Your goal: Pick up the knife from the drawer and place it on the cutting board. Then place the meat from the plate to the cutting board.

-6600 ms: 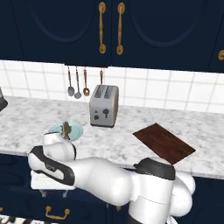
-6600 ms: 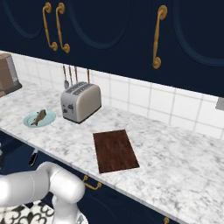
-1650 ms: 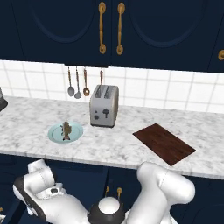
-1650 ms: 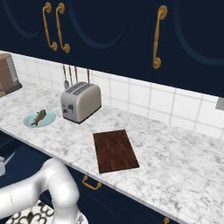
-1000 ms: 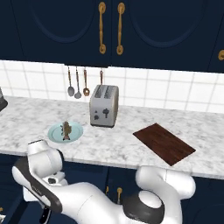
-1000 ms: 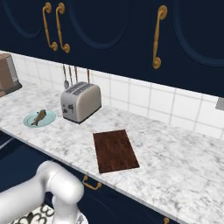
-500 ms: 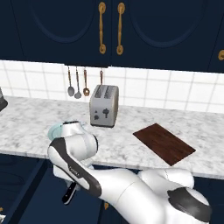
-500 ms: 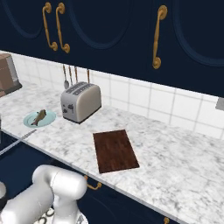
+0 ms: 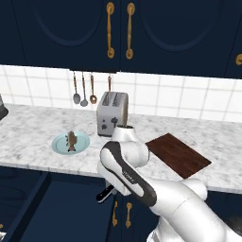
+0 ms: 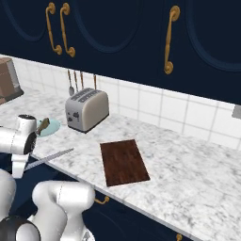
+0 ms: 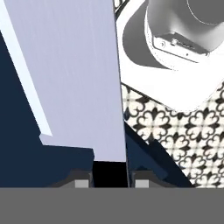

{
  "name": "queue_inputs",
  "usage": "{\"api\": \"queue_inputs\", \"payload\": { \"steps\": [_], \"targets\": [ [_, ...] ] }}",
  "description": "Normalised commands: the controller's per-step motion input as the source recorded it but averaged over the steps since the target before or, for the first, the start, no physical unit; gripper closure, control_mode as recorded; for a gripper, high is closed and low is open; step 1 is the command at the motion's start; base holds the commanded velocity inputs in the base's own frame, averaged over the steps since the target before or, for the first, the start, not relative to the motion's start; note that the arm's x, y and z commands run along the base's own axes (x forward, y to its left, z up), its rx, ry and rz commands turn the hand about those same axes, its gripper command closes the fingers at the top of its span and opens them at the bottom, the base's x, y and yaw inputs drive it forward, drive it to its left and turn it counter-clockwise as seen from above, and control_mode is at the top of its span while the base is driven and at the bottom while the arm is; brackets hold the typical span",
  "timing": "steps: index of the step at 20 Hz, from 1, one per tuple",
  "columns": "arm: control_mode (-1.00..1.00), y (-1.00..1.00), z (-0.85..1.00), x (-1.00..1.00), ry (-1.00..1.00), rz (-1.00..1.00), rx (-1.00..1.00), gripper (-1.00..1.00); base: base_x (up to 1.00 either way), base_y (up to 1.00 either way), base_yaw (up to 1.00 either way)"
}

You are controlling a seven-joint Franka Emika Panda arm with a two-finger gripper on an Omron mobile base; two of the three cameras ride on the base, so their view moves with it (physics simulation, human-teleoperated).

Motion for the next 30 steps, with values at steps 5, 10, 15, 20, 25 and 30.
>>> {"api": "queue_inputs", "payload": {
  "steps": [5,10,15,20,25,30],
  "targets": [
    [-1.00,-0.85,0.01,0.62,-0.01,-0.40,0.00,1.00,0.00,0.00,0.00],
    [-1.00,-0.73,0.03,0.73,-0.03,-0.34,0.00,1.00,0.00,0.00,0.00],
    [-1.00,-0.63,0.13,0.67,-0.06,-0.24,0.00,1.00,0.00,0.00,0.00],
    [-1.00,-0.71,0.11,0.67,-0.07,-0.08,0.00,1.00,0.00,0.00,0.00],
    [-1.00,-0.71,0.00,0.51,-0.04,0.00,0.00,1.00,0.00,0.00,0.00],
    [-1.00,-0.48,-0.07,0.58,0.00,0.01,0.00,1.00,0.00,0.00,0.00]
  ]
}}
